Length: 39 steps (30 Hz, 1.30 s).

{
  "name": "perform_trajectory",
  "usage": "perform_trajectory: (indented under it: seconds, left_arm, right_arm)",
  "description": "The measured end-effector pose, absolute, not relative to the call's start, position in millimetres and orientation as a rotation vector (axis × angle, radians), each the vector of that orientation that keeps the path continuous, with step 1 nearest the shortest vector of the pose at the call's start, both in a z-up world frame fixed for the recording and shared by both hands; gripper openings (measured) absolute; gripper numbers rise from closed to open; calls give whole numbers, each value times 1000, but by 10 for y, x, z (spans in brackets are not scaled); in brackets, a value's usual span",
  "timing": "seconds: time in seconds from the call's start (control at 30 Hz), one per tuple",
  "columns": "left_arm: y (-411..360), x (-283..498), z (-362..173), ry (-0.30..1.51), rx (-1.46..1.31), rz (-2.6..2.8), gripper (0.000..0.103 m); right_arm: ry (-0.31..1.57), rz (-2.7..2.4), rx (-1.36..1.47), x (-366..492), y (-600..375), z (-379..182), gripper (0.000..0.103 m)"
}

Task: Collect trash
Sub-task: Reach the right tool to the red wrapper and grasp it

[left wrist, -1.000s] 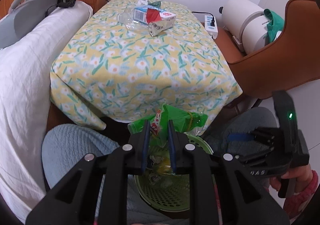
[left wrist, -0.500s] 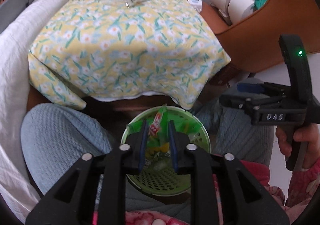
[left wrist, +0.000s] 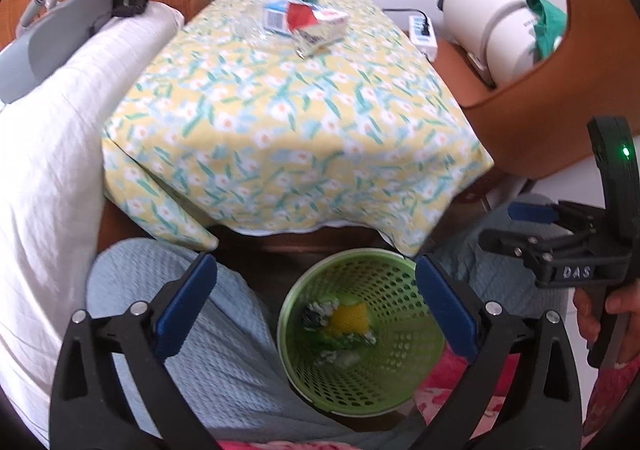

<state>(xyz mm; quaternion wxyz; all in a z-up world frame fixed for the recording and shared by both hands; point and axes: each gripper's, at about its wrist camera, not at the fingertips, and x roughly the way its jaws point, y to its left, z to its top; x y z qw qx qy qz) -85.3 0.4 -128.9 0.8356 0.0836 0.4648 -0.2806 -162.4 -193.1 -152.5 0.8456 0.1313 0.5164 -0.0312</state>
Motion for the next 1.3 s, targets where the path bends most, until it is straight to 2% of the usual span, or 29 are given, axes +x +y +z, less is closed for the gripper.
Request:
perform_trajectory:
  seconds: [0.4, 0.67, 0.93, 1.17, 1.3]
  left_arm:
    - [103, -440, -1104, 923, 135, -510, 95]
    - [8, 40, -962, 858, 123, -500, 95]
    - [-23, 506, -993, 857, 92, -491, 95]
    - [29, 712, -1079, 868, 73, -465, 95]
    - [61, 747, -1093, 874, 55, -457, 95]
  right_arm:
    - [983, -37, 246, -1238, -1908, -1210, 87]
    - [859, 33, 156, -362, -1769, -824, 87]
    - [869, 40, 121, 481, -1685, -892, 86]
    - [908, 53, 103, 775, -1618, -1081, 63]
    - [921, 69, 115, 827, -1614, -1138, 44]
